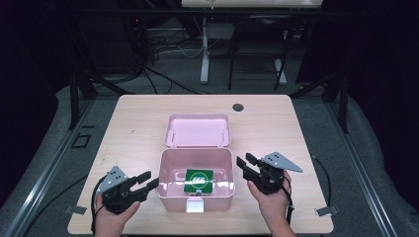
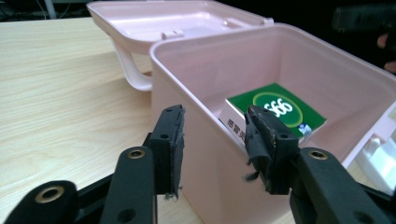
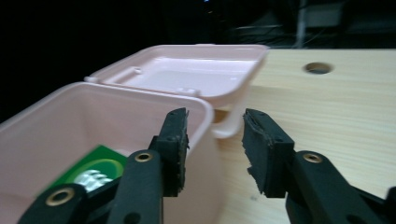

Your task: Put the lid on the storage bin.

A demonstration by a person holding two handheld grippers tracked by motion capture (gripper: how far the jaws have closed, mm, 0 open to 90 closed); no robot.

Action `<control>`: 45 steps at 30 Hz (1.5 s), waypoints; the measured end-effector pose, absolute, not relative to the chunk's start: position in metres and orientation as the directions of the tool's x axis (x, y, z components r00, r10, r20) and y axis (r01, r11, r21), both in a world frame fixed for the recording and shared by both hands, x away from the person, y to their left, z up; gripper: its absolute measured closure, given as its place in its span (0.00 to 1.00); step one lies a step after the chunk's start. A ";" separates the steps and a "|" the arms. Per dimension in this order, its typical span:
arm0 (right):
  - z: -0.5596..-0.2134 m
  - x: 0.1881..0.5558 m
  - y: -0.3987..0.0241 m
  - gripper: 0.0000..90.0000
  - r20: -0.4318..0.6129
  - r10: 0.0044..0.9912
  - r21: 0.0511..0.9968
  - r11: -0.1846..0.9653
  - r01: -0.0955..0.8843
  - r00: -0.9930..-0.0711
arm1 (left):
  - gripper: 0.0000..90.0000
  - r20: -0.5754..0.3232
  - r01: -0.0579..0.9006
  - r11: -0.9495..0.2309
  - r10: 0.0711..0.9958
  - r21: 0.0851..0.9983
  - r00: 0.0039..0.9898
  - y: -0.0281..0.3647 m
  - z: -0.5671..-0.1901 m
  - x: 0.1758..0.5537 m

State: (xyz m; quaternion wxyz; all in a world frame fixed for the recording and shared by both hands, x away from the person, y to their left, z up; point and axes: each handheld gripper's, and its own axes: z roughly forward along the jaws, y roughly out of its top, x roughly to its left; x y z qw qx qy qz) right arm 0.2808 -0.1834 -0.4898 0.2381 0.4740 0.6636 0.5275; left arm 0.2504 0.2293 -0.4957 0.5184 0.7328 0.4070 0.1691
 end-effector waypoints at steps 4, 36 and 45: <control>-0.499 0.280 -0.193 0.63 0.175 0.896 0.916 0.004 0.400 -0.408 | 0.63 -0.164 0.426 -0.125 0.798 0.896 0.580 0.239 -0.499 0.251; -0.494 0.294 -0.206 0.62 0.169 0.909 0.904 0.011 0.427 -0.380 | 0.64 -0.149 0.444 -0.125 0.834 0.887 0.532 0.253 -0.511 0.261; -0.478 0.314 -0.200 0.63 0.181 0.901 0.889 0.022 0.457 -0.394 | 0.64 -0.149 0.448 -0.122 0.840 0.886 0.523 0.254 -0.514 0.262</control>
